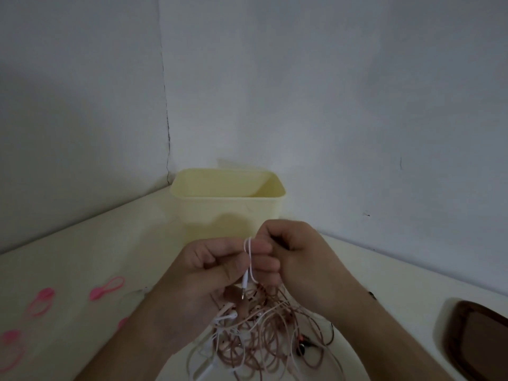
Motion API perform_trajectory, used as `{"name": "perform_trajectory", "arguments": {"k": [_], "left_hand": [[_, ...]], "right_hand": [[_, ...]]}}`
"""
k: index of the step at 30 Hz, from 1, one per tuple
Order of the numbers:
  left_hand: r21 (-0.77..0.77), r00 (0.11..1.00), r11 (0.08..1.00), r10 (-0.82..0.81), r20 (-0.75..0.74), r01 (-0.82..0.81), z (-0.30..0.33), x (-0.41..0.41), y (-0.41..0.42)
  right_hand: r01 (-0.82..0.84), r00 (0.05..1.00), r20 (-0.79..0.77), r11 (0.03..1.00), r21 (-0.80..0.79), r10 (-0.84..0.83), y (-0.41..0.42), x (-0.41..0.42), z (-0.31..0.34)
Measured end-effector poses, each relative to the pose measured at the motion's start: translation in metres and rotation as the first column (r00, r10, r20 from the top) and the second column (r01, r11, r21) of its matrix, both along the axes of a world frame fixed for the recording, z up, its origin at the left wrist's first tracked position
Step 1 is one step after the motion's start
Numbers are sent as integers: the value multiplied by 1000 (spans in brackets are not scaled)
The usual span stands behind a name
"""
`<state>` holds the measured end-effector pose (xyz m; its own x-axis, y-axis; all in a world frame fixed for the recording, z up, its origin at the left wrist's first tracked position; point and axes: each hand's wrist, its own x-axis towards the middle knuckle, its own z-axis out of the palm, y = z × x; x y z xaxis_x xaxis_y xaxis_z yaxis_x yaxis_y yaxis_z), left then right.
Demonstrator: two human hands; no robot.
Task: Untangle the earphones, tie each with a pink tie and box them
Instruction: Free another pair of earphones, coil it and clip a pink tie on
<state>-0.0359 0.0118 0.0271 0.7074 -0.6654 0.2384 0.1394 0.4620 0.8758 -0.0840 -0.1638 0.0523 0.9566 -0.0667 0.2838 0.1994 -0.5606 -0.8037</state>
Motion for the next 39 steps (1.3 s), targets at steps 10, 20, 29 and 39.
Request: {"name": "perform_trajectory", "arguments": {"k": [10, 20, 29, 39], "left_hand": [[-3, 893, 893, 450, -9, -450, 0, 9, -3], [184, 863, 861, 414, 290, -475, -12, 7, -12], [174, 990, 984, 23, 138, -47, -10, 7, -6], [-72, 956, 954, 292, -9, -292, -3, 5, -6]], "right_hand": [[-123, 989, -116, 931, -345, 87, 19, -11, 4], [-65, 996, -78, 913, -404, 37, 16, -15, 14], [121, 991, 64, 986, -117, -114, -1, -12, 15], [26, 997, -58, 966, -256, -42, 8, -4, -2]]}}
